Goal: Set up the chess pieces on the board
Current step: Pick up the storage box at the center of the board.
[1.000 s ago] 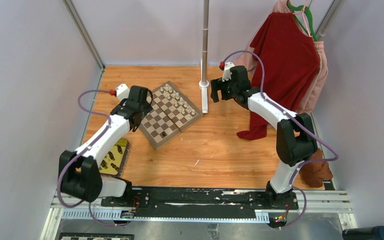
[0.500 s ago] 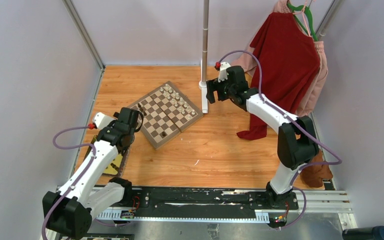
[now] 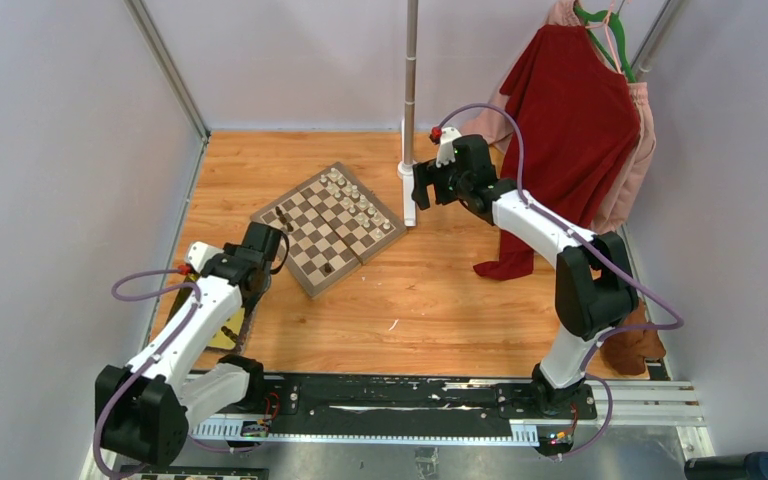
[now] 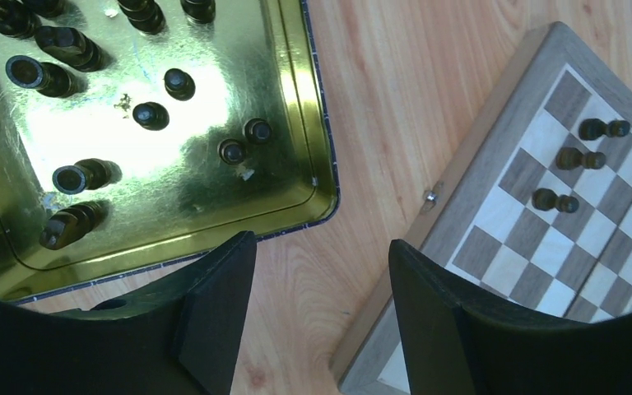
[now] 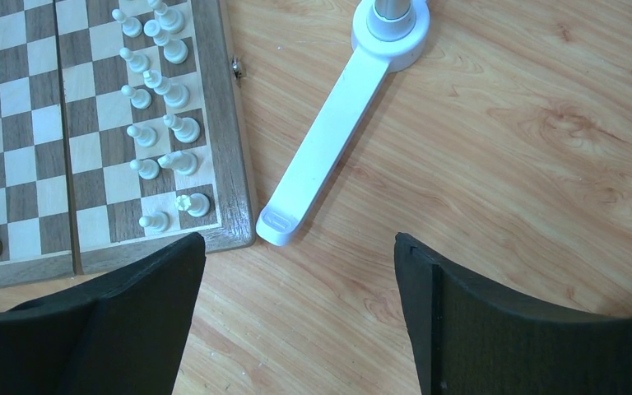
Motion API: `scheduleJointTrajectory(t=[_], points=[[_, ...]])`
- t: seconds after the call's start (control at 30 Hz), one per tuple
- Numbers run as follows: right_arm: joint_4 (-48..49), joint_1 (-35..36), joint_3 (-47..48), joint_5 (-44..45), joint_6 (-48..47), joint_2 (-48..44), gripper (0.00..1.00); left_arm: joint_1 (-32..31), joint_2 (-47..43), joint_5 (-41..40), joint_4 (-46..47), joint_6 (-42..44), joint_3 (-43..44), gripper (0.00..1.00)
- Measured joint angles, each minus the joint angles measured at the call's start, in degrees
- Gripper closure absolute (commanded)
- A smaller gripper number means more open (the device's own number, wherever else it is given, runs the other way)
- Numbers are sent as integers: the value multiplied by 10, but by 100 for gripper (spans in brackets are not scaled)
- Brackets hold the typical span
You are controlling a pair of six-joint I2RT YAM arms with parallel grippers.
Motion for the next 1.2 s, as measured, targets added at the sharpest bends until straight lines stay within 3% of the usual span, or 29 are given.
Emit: scheduleJointTrajectory(t=[0.33,0.8,1.2], points=[[0,0,-2,-1,0,0,12,38,63,9,21,1,0,36],[0,0,-1,-1,0,15,12,90,147,46,100,65,2,37],[0,0,-1,1,0,17,12,106,200,70,127,104,22,50]])
